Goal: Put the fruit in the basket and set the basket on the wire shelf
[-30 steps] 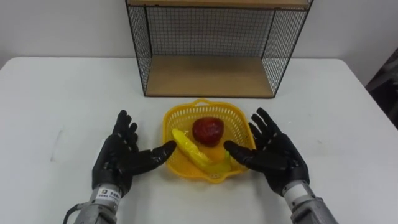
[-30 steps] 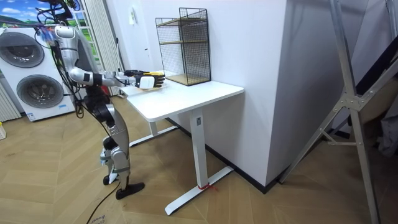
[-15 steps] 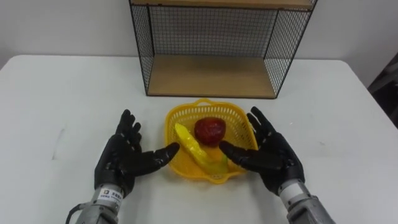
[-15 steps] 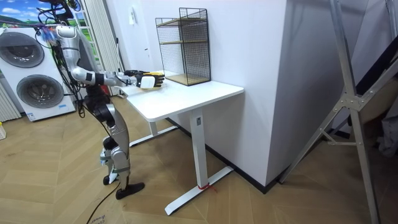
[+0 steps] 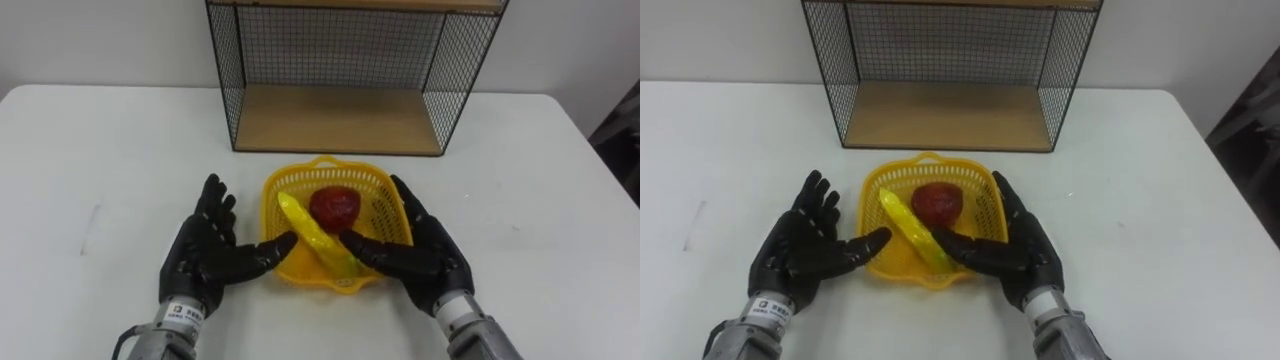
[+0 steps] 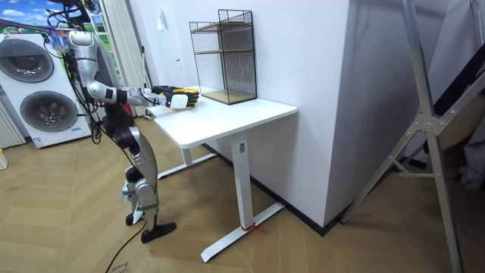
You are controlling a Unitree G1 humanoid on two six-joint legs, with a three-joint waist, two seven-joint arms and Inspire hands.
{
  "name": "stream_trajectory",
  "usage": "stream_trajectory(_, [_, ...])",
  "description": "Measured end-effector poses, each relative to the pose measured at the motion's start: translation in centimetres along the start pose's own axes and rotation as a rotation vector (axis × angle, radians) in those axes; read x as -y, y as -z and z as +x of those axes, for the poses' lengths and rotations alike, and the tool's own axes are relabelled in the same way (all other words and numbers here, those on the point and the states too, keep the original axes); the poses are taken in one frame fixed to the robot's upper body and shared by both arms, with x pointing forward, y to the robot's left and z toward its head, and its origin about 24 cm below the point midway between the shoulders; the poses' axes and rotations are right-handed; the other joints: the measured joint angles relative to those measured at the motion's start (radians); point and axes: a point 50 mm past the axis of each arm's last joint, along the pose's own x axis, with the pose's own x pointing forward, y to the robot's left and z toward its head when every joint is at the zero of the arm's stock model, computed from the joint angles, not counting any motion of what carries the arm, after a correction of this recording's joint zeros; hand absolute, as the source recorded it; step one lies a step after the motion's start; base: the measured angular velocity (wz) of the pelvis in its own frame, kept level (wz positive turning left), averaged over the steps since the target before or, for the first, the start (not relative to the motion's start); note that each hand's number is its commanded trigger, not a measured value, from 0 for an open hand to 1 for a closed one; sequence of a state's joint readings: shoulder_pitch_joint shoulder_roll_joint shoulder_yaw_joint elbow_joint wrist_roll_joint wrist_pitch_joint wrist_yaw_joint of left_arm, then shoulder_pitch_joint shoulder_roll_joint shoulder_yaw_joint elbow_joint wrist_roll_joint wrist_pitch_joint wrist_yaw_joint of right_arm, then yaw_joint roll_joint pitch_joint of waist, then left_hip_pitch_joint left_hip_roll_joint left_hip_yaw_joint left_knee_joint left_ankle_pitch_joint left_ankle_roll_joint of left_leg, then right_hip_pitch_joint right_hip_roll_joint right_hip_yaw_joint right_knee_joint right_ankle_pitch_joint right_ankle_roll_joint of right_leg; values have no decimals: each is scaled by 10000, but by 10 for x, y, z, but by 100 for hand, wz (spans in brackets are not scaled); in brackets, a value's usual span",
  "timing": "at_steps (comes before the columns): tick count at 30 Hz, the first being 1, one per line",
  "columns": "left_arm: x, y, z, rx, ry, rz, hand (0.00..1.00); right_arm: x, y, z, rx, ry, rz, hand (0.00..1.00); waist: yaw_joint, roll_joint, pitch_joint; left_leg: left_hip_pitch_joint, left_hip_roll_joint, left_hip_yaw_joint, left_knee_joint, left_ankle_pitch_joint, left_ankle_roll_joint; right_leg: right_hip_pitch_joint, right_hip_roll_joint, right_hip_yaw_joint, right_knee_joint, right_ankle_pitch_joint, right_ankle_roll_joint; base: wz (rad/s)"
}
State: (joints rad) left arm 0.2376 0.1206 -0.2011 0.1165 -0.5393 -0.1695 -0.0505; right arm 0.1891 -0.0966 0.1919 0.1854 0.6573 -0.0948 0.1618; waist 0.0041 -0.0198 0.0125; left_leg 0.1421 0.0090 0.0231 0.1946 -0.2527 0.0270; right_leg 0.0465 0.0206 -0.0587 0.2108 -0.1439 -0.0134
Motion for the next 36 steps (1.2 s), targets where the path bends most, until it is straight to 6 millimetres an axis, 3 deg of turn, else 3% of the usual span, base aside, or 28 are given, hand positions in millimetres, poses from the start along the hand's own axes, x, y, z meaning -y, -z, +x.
stream_trajectory(11, [15,4,3,-94,637,-31,0,-15,2,9,-119,-633,100,0,-10,84,80,-113,-2,33,17,0,0,-153,12,53,88,0,-1,0])
stream_trajectory(20, [20,4,3,-63,840,-10,0,-21,-3,16,57,-556,47,0,-76,185,13,-285,-7,77,50,4,7,-336,7,87,118,7,3,-2])
stream_trajectory(29, [34,7,5,-143,1269,-365,0,-19,-9,16,551,20,-124,0,-510,223,17,-250,26,117,36,4,6,-322,33,91,115,30,-27,-1])
stream_trajectory(36, [36,5,8,-70,1372,-354,0,-18,-10,16,642,62,-46,0,-545,210,27,-264,94,348,-1,1,-3,-463,126,297,118,64,-60,-10])
